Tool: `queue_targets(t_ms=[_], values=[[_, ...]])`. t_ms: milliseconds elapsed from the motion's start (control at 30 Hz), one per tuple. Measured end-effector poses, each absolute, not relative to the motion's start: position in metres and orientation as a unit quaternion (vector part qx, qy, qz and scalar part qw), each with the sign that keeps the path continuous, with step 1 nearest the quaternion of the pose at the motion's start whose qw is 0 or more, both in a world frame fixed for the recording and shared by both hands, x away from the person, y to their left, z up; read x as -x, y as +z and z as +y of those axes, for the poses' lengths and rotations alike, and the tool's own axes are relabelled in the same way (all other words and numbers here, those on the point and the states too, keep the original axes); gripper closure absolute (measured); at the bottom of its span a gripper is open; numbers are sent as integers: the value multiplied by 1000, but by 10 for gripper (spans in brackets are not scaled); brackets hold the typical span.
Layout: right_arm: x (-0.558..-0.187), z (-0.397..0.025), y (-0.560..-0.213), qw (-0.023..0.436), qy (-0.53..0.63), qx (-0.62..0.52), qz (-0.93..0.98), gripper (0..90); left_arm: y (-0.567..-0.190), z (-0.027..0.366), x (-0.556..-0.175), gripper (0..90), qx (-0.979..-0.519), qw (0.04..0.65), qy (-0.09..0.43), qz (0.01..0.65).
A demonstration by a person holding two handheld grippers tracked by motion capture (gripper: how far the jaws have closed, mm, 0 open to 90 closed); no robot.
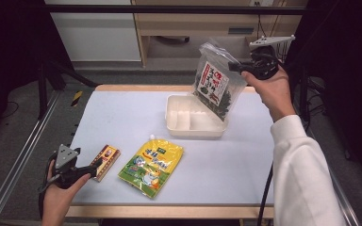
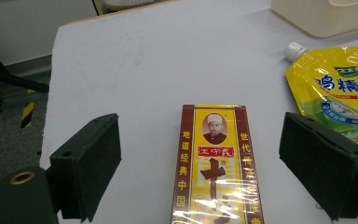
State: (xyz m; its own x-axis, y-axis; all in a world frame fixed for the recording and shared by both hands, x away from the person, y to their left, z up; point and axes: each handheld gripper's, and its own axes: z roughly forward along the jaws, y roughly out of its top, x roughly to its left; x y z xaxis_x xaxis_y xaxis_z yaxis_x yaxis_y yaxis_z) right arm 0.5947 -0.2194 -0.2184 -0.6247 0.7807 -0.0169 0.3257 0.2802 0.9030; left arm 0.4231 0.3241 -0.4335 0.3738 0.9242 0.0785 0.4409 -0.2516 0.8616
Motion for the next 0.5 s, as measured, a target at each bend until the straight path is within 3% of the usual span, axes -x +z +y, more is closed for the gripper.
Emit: queue_targets(t_ms=[500], values=[[-605, -228, -237, 225, 486, -374, 757, 885, -434, 324, -423, 124, -731, 392, 306, 467]])
